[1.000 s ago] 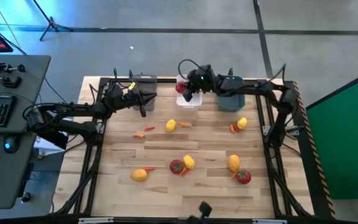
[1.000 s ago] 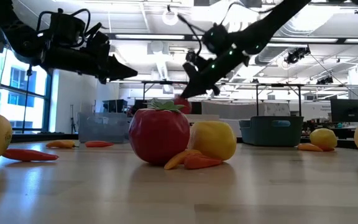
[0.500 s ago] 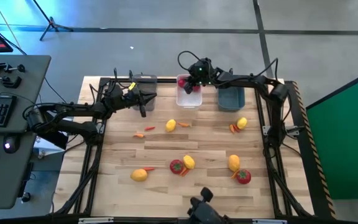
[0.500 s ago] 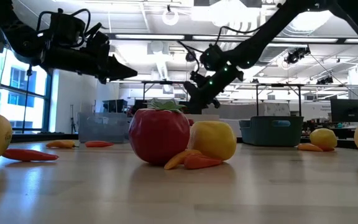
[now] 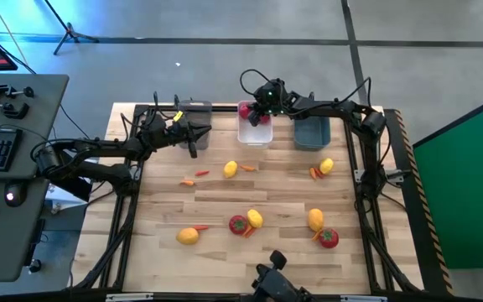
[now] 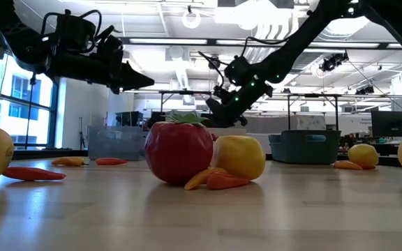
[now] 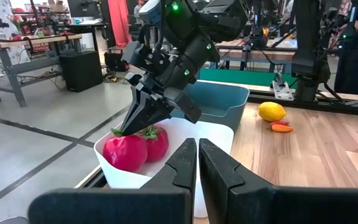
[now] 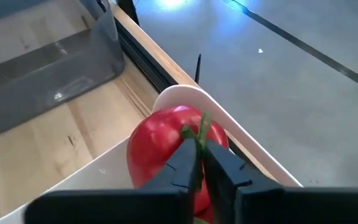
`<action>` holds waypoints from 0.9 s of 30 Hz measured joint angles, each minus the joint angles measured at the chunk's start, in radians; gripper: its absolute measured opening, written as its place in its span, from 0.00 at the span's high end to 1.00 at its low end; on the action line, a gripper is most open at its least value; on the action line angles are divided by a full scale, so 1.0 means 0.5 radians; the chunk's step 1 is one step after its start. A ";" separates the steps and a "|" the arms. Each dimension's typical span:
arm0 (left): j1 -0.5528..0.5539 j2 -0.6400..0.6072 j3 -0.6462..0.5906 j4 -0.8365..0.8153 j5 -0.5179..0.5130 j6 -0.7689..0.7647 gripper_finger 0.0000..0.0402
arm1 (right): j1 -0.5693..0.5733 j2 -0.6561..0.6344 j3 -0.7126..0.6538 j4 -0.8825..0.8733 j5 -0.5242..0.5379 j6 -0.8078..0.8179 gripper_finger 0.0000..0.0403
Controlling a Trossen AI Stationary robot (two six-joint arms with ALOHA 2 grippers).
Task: Sort produce into baskets
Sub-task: Put the red tomato into the white bin
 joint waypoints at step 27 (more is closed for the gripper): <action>0.002 0.000 0.000 -0.002 0.000 0.015 0.99 | 0.058 -0.059 -0.003 -0.010 0.001 -0.066 0.97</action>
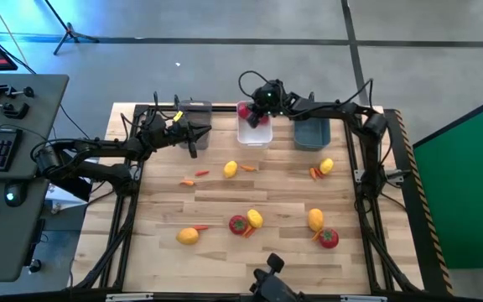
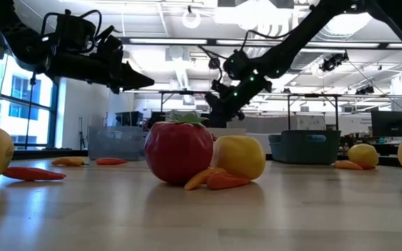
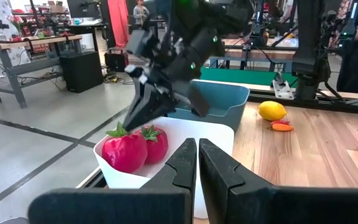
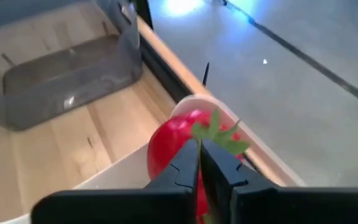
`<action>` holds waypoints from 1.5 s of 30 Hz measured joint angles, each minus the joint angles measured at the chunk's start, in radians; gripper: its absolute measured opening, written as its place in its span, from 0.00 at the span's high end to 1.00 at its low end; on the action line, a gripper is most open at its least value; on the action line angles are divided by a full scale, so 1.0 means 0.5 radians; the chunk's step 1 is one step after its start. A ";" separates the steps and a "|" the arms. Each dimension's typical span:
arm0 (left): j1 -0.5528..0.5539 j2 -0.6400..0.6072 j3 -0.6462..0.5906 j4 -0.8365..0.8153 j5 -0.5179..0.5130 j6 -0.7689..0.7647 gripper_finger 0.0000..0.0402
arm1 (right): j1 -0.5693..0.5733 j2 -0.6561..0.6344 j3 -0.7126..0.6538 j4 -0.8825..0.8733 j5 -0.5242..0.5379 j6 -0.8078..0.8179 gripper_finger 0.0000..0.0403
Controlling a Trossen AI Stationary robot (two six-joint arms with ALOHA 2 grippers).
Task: Sort produce into baskets
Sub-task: Put the red tomato into the white bin
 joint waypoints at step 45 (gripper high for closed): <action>-0.001 0.000 0.000 0.001 0.012 0.075 0.99 | 1.109 -1.409 -1.024 -0.798 0.665 0.784 1.00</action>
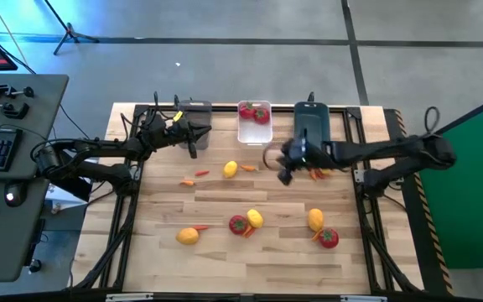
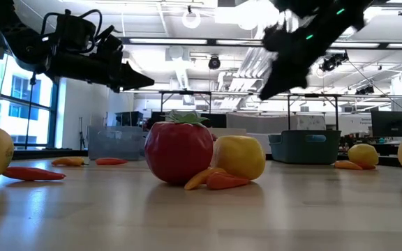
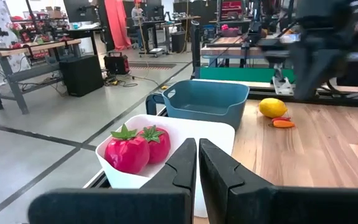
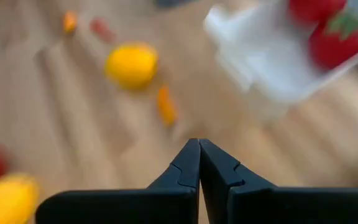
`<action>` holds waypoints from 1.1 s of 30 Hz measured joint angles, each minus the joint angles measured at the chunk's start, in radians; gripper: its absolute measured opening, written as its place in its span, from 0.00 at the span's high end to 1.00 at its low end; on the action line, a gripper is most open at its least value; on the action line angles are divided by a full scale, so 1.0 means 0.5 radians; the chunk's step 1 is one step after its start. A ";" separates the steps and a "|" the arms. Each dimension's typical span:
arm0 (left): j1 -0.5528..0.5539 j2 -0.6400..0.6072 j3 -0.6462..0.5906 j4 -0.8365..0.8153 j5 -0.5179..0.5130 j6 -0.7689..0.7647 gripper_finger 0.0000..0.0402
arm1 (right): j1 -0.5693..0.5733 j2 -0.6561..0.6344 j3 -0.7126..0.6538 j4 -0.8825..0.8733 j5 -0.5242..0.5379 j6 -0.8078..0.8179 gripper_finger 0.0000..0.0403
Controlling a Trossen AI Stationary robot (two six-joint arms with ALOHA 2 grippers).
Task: Sort produce into baskets
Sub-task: Put the red tomato into the white bin
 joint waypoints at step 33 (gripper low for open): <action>0.000 0.000 0.002 0.000 0.001 0.076 0.99 | 1.407 0.224 0.356 -1.423 -0.718 2.169 0.37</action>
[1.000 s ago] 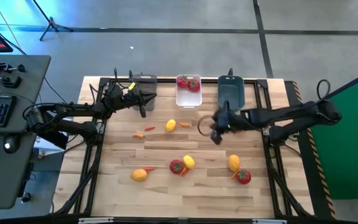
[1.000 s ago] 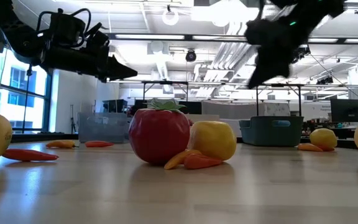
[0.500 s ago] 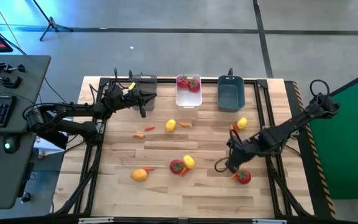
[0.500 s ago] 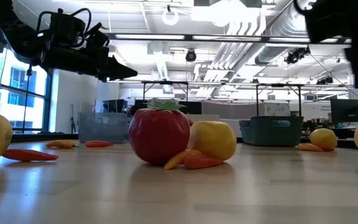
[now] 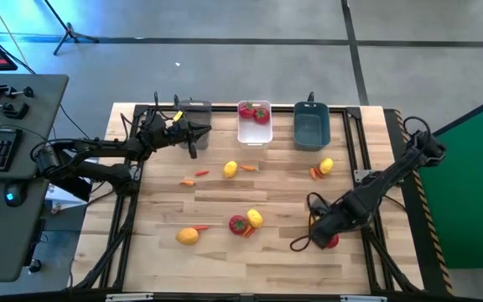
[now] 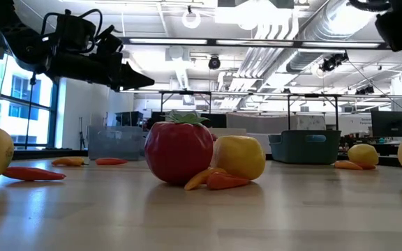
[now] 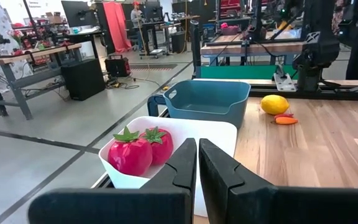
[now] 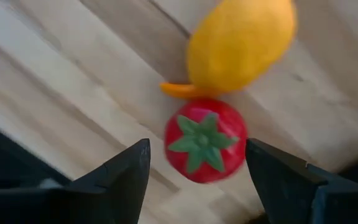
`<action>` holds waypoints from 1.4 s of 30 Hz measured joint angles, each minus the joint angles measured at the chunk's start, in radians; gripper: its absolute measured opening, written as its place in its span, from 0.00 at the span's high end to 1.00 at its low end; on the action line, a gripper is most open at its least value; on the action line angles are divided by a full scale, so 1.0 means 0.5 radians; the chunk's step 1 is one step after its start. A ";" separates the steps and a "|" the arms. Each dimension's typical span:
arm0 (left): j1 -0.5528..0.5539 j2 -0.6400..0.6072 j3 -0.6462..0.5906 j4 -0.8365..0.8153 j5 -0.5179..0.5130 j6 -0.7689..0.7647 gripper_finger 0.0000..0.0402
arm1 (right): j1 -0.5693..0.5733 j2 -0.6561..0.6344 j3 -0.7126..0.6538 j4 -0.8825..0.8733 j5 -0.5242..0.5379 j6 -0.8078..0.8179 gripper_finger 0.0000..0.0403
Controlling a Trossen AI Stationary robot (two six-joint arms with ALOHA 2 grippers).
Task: Sort produce into baskets
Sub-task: Put the red tomato into the white bin
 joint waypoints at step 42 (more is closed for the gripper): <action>-0.002 0.000 0.000 -0.001 0.003 -0.047 0.99 | 0.058 0.613 0.303 -0.171 -0.573 -0.269 0.25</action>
